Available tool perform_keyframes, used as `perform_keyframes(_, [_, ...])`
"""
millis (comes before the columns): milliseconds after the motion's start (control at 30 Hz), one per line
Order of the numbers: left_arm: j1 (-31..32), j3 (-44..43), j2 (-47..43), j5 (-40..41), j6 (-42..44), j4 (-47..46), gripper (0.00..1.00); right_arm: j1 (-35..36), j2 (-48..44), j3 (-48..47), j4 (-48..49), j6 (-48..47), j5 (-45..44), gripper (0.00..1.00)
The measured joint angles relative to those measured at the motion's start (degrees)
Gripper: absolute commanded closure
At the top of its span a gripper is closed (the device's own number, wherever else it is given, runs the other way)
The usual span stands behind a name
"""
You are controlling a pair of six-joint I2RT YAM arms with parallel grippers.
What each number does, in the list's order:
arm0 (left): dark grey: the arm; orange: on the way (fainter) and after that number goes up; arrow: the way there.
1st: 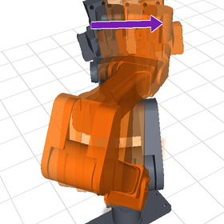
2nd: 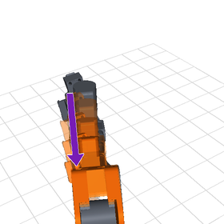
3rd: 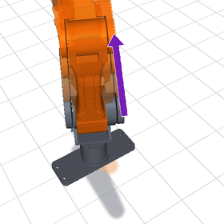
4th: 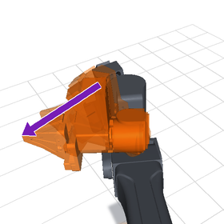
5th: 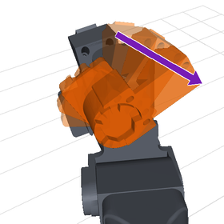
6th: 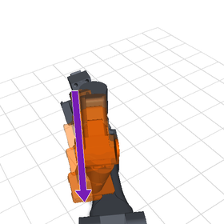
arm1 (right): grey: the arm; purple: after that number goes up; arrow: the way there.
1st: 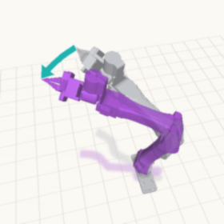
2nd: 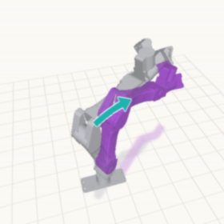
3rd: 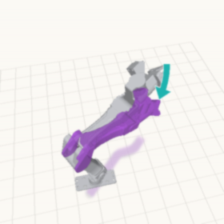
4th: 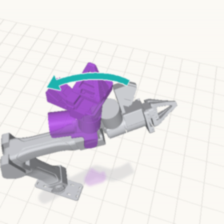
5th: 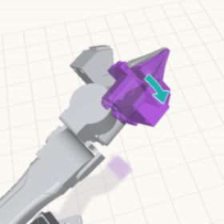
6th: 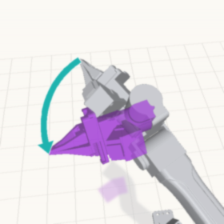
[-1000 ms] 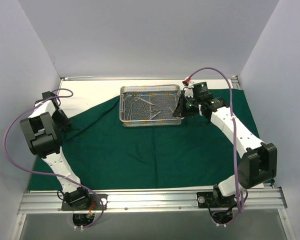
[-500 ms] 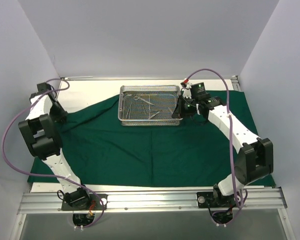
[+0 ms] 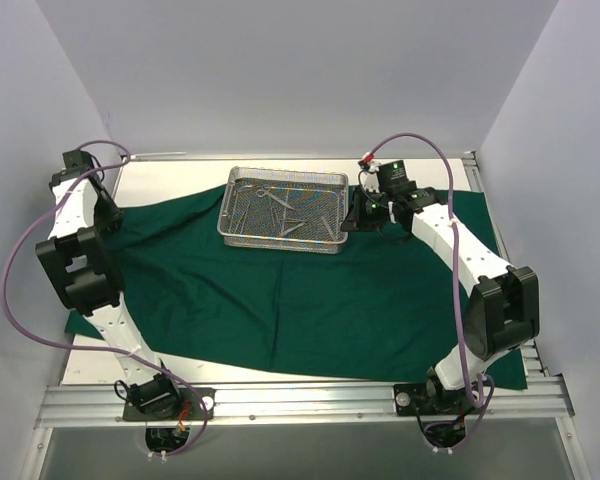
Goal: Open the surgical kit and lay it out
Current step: Smooth out the surgical kit at the center of the board.
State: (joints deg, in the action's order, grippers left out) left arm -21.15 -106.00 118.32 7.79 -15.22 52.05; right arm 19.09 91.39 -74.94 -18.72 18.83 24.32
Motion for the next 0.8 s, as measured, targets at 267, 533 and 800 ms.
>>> perform_keyframes(267, [-0.13,1.53,2.58,-0.87,-0.09,0.74,0.66,-0.17,0.61,0.59,0.13,0.04,0.00,1.00])
perform_keyframes(533, [-0.13,1.53,2.67,-2.54,-0.11,0.68,0.98,-1.84,0.59,4.83,-0.87,0.66,-0.52,1.00])
perform_keyframes(800, [-0.13,1.44,2.67,-2.71,-0.11,0.72,0.98,-1.99,-0.15,5.95,-1.33,1.14,-1.18,1.00])
